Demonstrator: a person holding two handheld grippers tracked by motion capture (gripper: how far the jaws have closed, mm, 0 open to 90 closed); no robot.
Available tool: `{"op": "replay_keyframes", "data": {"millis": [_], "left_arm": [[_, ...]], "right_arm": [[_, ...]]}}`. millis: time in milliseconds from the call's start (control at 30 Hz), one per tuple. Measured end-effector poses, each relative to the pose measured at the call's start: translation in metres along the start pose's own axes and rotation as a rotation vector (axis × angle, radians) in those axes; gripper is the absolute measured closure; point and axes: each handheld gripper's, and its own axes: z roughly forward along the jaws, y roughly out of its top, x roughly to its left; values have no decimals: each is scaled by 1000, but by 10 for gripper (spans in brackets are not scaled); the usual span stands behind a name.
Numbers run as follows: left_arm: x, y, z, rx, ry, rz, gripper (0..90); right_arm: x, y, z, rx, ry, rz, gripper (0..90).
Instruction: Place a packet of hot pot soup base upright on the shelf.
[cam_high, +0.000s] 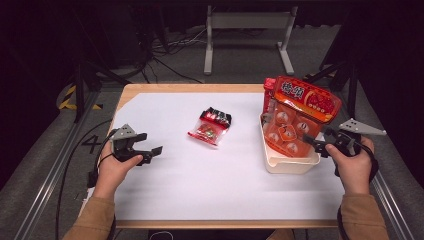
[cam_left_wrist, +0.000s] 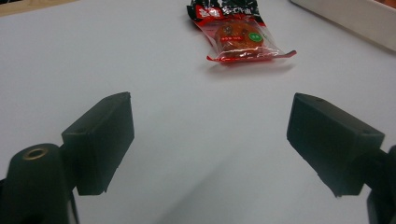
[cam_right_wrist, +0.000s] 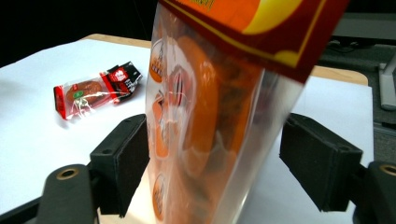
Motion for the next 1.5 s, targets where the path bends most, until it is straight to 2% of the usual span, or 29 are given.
{"op": "replay_keyframes", "data": {"millis": [200, 267, 467, 600, 733, 800, 933, 1033, 1067, 1100, 1233, 1367, 1500], "left_arm": [[-3, 3, 5, 0, -9, 6, 158], [-4, 5, 7, 2, -20, 6, 158], [-5, 9, 12, 5, -27, 17, 158], [-7, 11, 15, 2, -32, 20, 158], [-7, 11, 16, 3, -36, 19, 158], [-8, 11, 17, 9, -42, 18, 158], [-7, 11, 18, 16, -32, 11, 159], [-7, 11, 17, 11, -32, 2, 158], [-6, 11, 17, 11, -36, 1, 158], [-7, 11, 17, 10, -38, -3, 158], [-7, 11, 16, 3, -39, -5, 157], [-6, 11, 17, -1, -41, -9, 156], [-6, 11, 18, -1, -44, -12, 156]], "right_arm": [[8, -2, -12, 9, -30, -19, 235], [12, -3, -22, 16, -57, -33, 230], [20, -4, -38, 0, -63, -44, 226], [31, -3, -47, -15, -40, -61, 226], [43, -1, -49, -10, -6, -82, 225], [52, 1, -48, -4, 32, -88, 225], [65, 2, -46, -10, 67, -104, 226], [79, 1, -42, -14, 123, -115, 220], [86, 0, -39, -8, 171, -117, 213], [86, 0, -39, -8, 171, -117, 213], [105, -3, -30, -3, 257, -164, 200], [115, -8, -21, -4, 301, -169, 197], [120, -11, -12, 7, 319, -179, 197]]}}
